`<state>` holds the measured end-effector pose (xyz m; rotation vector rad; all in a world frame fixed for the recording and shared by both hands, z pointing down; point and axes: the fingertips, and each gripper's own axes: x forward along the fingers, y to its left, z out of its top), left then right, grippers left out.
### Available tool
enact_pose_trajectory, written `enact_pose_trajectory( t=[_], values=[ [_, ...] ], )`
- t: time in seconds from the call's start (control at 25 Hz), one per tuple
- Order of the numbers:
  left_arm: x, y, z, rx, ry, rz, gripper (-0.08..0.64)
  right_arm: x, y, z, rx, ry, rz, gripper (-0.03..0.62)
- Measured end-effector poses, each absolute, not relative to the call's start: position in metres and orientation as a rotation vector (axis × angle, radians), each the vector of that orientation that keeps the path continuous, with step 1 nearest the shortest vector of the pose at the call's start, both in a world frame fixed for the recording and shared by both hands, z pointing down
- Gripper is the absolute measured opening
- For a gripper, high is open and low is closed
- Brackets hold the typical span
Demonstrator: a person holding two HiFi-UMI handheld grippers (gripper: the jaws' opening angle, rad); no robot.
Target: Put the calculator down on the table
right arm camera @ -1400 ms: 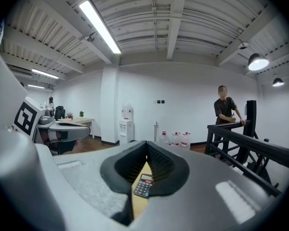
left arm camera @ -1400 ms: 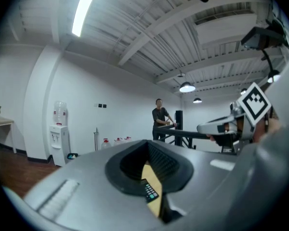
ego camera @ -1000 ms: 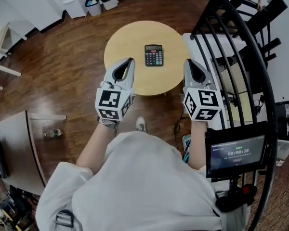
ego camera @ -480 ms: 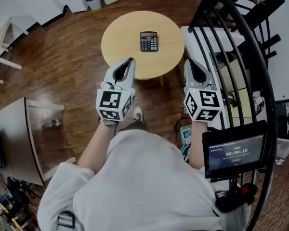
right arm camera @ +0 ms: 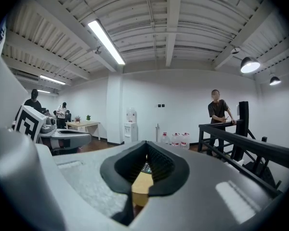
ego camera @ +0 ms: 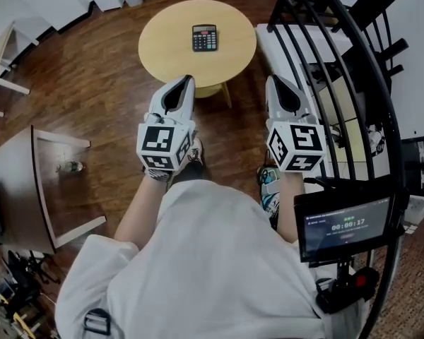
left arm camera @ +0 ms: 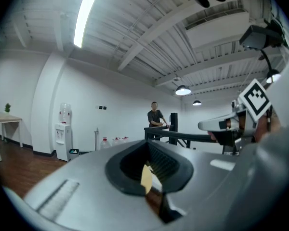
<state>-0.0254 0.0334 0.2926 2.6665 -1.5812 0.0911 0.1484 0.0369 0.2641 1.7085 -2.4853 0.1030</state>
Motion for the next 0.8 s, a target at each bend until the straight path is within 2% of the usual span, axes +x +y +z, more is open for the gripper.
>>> enact_pose_trajectory(
  t=[0.48, 0.8],
  values=[
    [-0.026, 0.047, 0.307, 2.625, -1.618, 0.126, 0.006, 0.151, 0.047, 0.285, 1.649, -2.47, 0.118, 0.005],
    [-0.001, 0.076, 0.302, 2.621, -1.649, 0.136, 0.005, 0.165, 0.065, 0.284, 1.602, -2.515, 0.125, 0.005]
  ],
)
